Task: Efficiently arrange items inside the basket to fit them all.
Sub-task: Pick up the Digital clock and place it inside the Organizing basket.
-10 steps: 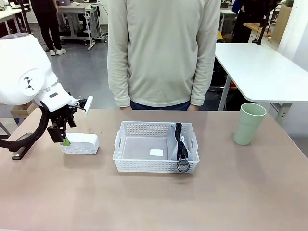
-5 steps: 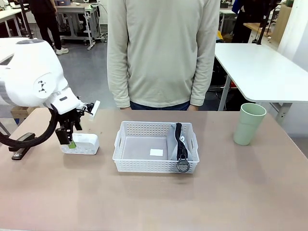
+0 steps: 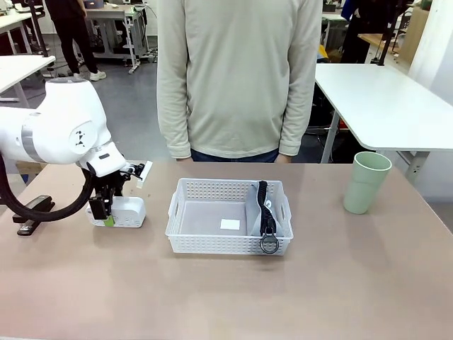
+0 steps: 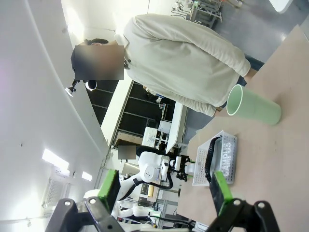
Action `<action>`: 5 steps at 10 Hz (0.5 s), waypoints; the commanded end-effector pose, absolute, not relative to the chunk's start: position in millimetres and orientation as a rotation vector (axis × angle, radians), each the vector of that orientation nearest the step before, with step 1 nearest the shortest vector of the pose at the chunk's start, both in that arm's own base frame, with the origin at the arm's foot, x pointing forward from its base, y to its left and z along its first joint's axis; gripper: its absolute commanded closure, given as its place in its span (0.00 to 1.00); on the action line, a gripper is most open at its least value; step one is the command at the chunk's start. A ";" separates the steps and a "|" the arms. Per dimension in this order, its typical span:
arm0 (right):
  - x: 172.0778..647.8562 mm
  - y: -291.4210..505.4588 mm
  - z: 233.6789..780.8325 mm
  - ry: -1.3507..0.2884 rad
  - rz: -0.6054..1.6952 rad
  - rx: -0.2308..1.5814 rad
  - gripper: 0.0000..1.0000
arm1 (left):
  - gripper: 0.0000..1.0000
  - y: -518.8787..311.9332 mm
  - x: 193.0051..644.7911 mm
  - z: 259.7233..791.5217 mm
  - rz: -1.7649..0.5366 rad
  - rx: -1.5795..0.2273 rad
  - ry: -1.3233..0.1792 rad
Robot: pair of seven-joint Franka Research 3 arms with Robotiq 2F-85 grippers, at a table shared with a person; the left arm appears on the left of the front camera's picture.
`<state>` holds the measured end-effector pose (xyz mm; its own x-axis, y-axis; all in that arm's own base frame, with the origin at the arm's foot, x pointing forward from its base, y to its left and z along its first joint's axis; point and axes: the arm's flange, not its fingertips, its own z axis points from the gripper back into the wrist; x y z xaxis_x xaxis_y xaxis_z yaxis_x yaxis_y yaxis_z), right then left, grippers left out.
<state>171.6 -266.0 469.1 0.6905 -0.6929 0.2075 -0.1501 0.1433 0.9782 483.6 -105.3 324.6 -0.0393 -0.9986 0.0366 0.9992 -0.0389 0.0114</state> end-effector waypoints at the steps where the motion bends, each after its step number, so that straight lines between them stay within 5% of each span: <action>1: 174.6 -266.5 472.1 -0.797 -0.432 1.406 0.00 | 0.00 -101.7 489.7 322.3 -1.639 -0.027 -0.015; 5: 174.6 -266.5 472.1 -0.797 -0.432 1.406 0.00 | 0.00 -104.3 493.5 313.0 -1.640 -0.049 -0.005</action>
